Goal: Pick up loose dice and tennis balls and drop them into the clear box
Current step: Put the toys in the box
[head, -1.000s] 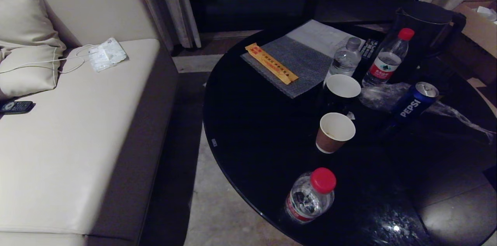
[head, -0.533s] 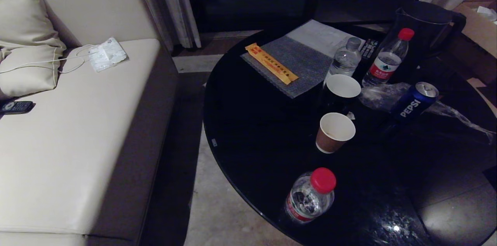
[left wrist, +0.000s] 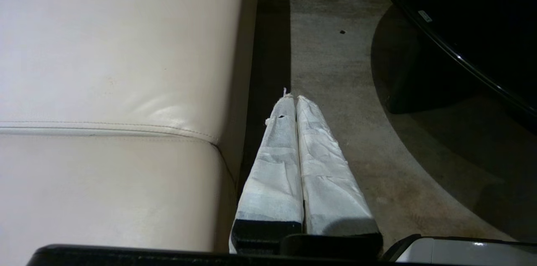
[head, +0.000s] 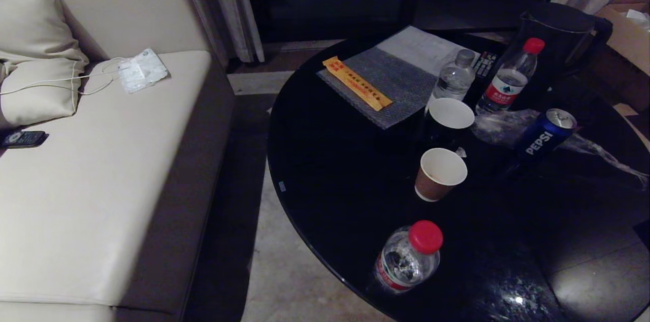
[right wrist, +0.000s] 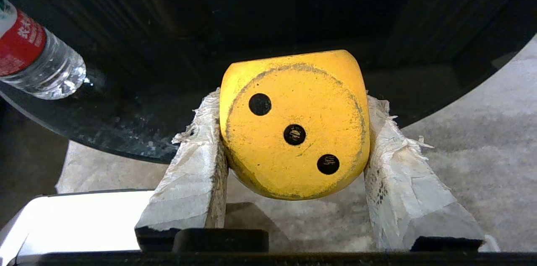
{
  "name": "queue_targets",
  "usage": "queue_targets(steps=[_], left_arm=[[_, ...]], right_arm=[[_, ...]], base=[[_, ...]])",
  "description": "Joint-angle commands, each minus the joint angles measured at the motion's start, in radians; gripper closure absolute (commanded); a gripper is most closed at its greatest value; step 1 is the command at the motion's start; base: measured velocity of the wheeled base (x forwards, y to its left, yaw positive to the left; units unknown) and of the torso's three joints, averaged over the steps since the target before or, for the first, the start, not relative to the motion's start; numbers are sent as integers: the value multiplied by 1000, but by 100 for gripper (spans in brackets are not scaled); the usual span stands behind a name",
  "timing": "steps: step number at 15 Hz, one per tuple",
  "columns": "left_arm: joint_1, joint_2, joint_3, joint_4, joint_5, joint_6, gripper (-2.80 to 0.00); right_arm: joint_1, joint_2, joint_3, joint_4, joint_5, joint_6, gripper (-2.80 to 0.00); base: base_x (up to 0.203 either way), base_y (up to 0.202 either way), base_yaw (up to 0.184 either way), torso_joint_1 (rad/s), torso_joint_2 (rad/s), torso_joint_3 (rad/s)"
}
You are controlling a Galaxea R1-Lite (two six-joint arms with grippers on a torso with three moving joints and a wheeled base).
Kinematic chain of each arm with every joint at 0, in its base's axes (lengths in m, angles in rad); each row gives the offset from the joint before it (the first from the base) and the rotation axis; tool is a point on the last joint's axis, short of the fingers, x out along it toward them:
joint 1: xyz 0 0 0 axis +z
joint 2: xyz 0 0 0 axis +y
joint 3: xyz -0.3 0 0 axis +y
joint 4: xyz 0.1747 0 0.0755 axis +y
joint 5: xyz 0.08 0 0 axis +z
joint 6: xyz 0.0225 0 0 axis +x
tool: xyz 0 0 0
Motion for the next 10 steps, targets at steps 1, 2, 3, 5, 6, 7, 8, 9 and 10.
queue_targets(steps=[1,2,3,5,6,7,8,9,10], left_arm=[[1,2,2,1,3,-7,0],[1,2,2,1,4,-9,0],[1,2,2,1,4,-9,0],[1,2,2,1,3,-8,0],[1,2,2,1,3,-6,0],[1,2,2,1,3,-3,0],[1,2,2,1,3,-4,0],[1,2,2,1,2,-1,0],[1,2,2,1,0,4,0]], right_arm=[[1,2,0,1,0,2,0],[1,2,0,1,0,2,0],[1,2,0,1,0,2,0],[1,2,0,1,0,2,0],[1,2,0,1,0,2,0],[1,2,0,1,0,2,0],[1,2,0,1,0,2,0],[1,2,0,1,0,2,0],[1,2,0,1,0,2,0]], base=[[0,0,0,0,0,0],[0,0,0,0,0,0],[0,0,0,0,0,0],[0,0,0,0,0,0],[0,0,0,0,0,0],[0,0,0,0,0,0],[0,0,0,0,0,0],[0,0,0,0,0,0],[0,0,0,0,0,0]])
